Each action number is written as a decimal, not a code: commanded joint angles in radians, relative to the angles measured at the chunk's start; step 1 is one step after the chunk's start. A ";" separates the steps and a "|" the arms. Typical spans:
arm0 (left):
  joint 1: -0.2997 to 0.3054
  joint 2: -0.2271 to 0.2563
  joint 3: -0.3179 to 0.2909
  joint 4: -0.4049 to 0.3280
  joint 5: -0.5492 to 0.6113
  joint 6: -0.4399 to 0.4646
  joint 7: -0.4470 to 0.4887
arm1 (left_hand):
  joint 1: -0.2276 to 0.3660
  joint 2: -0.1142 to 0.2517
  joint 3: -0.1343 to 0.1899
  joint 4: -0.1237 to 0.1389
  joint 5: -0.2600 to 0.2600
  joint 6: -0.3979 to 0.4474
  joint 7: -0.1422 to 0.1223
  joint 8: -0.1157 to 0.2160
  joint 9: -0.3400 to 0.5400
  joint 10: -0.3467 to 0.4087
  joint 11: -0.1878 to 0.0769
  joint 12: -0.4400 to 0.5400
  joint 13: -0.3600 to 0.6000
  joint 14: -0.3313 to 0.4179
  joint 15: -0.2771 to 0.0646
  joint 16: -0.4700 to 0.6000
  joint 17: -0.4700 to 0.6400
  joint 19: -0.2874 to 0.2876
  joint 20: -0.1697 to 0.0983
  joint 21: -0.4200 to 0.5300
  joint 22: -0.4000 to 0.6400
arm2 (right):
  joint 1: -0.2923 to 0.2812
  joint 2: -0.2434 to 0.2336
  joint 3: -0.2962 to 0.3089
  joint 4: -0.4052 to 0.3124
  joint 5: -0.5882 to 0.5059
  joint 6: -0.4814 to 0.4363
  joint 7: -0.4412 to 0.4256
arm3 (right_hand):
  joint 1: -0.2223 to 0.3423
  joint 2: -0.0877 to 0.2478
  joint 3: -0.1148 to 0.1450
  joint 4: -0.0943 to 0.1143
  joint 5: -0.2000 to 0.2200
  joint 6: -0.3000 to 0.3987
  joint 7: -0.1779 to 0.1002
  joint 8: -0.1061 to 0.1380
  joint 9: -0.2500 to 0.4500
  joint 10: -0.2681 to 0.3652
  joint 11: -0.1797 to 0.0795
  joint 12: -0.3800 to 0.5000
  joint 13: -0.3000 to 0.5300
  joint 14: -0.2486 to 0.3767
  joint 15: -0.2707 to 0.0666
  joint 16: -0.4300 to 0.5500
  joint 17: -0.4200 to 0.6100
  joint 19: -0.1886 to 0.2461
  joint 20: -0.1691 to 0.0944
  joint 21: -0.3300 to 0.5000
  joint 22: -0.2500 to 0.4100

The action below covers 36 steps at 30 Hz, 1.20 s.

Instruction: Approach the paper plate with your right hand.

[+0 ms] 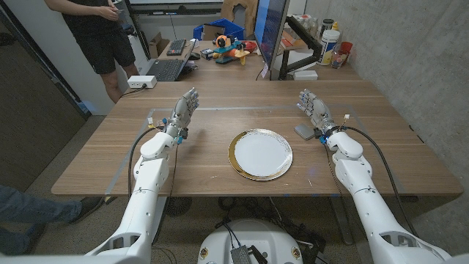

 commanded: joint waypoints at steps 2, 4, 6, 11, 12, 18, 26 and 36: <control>0.007 -0.009 -0.016 -0.026 0.011 0.009 -0.009 | 0.003 0.005 0.003 -0.004 -0.001 0.007 0.000 0.004 0.004 0.000 -0.002 0.007 0.001 -0.006 0.001 0.004 0.002 -0.009 0.002 -0.004 0.004 | -0.009 0.009 0.003 -0.012 -0.019 0.029 0.019 | -0.008 -0.002 -0.004 0.001 0.007 0.004 0.002 0.007 0.005 0.006 -0.002 0.003 0.002 0.008 -0.004 0.005 0.000 0.008 0.000 0.008 0.004; 0.011 -0.008 -0.017 -0.035 0.013 0.013 -0.008 | 0.003 0.005 0.003 -0.004 -0.001 0.007 0.001 0.003 0.004 0.000 -0.001 0.007 0.001 -0.006 0.001 0.004 0.002 -0.008 0.002 -0.004 0.004 | -0.011 0.008 0.002 -0.017 -0.023 0.034 0.020 | -0.009 -0.002 -0.004 0.001 0.007 0.004 0.002 0.007 0.005 0.006 -0.002 0.003 0.002 0.008 -0.003 0.005 0.000 0.008 0.000 0.008 0.004; 0.012 -0.009 -0.018 -0.038 0.014 0.015 -0.009 | 0.003 0.005 0.003 -0.004 -0.001 0.008 0.001 0.003 0.004 0.000 -0.001 0.007 0.000 -0.006 0.001 0.004 0.002 -0.009 0.002 -0.006 0.004 | -0.013 0.008 0.002 -0.021 -0.024 0.036 0.021 | -0.009 -0.002 -0.005 0.001 0.007 0.005 0.002 0.007 0.005 0.007 -0.002 0.004 0.002 0.009 -0.003 0.005 0.000 0.008 0.000 0.008 0.004; 0.015 -0.014 -0.022 -0.039 0.011 0.005 -0.011 | 0.003 0.006 0.002 -0.005 -0.001 0.008 0.001 0.003 0.004 0.000 -0.001 0.007 -0.001 -0.006 0.000 0.004 0.002 -0.008 0.001 -0.007 0.005 | -0.019 0.006 0.001 -0.033 -0.027 0.040 0.027 | -0.010 -0.003 -0.006 0.001 0.008 0.005 -0.002 0.006 0.005 0.008 -0.001 0.004 0.002 0.010 -0.002 0.005 -0.002 0.008 0.000 0.008 0.004; 0.015 -0.014 -0.022 -0.039 0.010 0.003 -0.011 | 0.003 0.006 0.002 -0.005 -0.002 0.008 0.000 0.004 0.004 0.001 -0.001 0.007 -0.001 -0.005 0.000 0.004 0.002 -0.007 0.001 -0.007 0.005 | -0.020 0.007 0.001 -0.035 -0.027 0.043 0.027 | -0.011 -0.003 -0.006 0.001 0.008 0.005 -0.002 0.006 0.005 0.008 -0.001 0.004 0.002 0.010 -0.002 0.005 -0.002 0.008 0.000 0.008 0.004; 0.016 -0.014 -0.021 -0.041 0.013 0.003 -0.011 | 0.003 0.007 0.002 -0.006 -0.002 0.009 0.000 0.004 0.004 0.001 -0.003 0.008 -0.002 -0.004 -0.002 0.005 0.002 -0.006 0.000 -0.009 0.005 | -0.024 0.007 0.004 -0.041 -0.026 0.050 0.031 | -0.012 -0.003 -0.007 0.001 0.008 0.005 0.001 0.006 0.005 0.010 0.001 0.004 0.002 0.010 -0.002 0.005 -0.003 0.009 0.000 0.008 0.004; 0.013 -0.014 -0.018 -0.039 0.015 0.003 -0.012 | 0.003 0.008 0.002 -0.008 -0.003 0.010 0.000 0.003 0.004 0.003 -0.004 0.009 -0.004 -0.004 0.000 0.005 0.002 -0.004 0.000 -0.013 0.005 | -0.029 0.005 0.005 -0.048 -0.027 0.055 0.036 | -0.013 -0.003 -0.008 0.001 0.009 0.007 0.003 0.006 0.005 0.009 0.001 0.003 0.002 0.012 -0.001 0.005 -0.005 0.009 0.002 0.008 0.004; 0.015 -0.018 -0.017 -0.038 0.015 -0.004 -0.009 | 0.003 0.009 0.001 -0.009 -0.003 0.010 0.000 0.003 0.004 0.001 -0.003 0.008 -0.006 -0.004 0.000 0.004 0.002 -0.004 0.001 -0.017 0.005 | -0.037 -0.001 0.003 -0.068 -0.033 0.066 0.042 | -0.016 -0.003 -0.009 0.001 0.010 0.009 0.001 0.006 0.005 0.011 -0.001 0.003 0.002 0.013 -0.003 0.005 -0.007 0.009 0.002 0.008 0.004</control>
